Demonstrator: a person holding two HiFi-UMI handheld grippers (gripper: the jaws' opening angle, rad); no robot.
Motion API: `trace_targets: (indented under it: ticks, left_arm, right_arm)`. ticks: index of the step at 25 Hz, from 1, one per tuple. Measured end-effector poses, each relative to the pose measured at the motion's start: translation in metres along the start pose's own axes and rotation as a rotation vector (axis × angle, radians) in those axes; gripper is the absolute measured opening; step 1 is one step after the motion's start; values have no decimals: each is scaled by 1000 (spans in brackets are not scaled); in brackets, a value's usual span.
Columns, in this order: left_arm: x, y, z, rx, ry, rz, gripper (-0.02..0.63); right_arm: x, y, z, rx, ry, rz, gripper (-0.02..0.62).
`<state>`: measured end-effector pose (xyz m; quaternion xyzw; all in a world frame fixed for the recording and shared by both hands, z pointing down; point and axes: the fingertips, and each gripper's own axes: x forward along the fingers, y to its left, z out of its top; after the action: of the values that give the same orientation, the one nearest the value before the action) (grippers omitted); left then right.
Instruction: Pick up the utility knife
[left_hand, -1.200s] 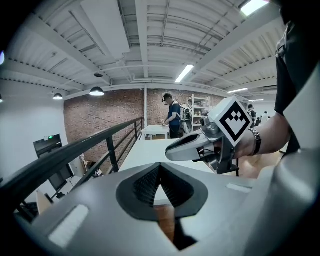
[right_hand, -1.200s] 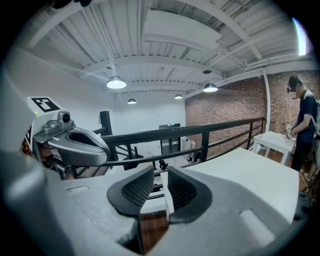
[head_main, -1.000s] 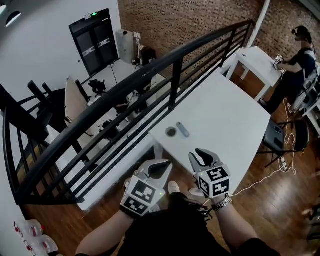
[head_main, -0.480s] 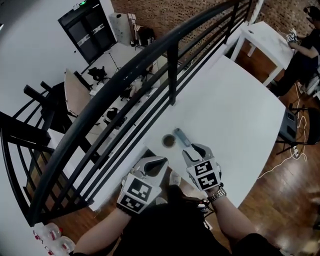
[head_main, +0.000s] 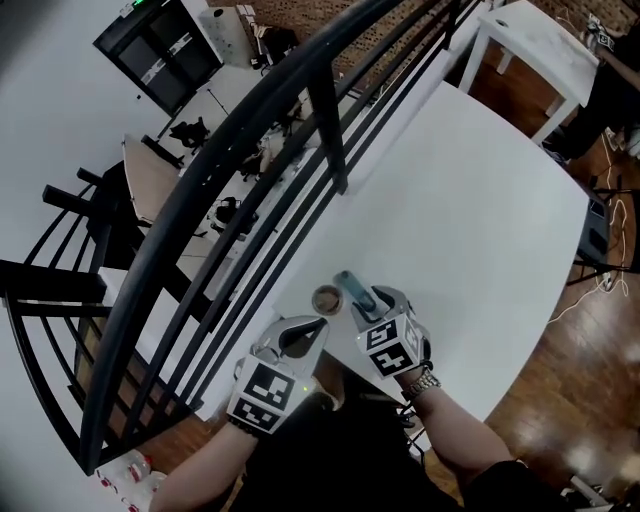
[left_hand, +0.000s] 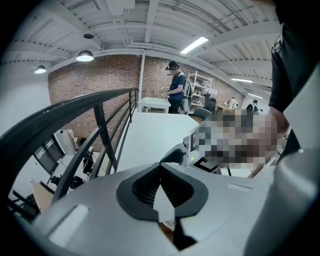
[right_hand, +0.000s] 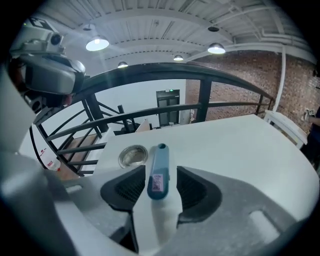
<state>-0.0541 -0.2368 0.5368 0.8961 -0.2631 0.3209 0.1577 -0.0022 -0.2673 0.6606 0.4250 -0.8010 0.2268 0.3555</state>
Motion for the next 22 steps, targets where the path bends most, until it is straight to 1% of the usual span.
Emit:
trace_targets:
  ticks: [4,7,10,12,15,22]
  left_arm:
    - [6,5,0,1,1,-18,17]
    - [4,9,0,14,-1,-37,17]
    - [1,14,-1,23,-3,-59,17]
    - [-3,15,-3,30,-8,-73,17]
    - [-8,15,-4,45,-21,-90,17]
    - [-18,14,-5,71,-48,-131,17]
  right_arm:
    - [13,2,-5,7,35,23,179]
    - [19,-1,-8,28,51,13,178]
    - [19,-4,-6,43,56,-18,169]
    - [19,-4,-7,51,66,-39,140]
    - [17,-2,-6,62,69,-69,138]
    - [-7,2,7,101,15,-148,137]
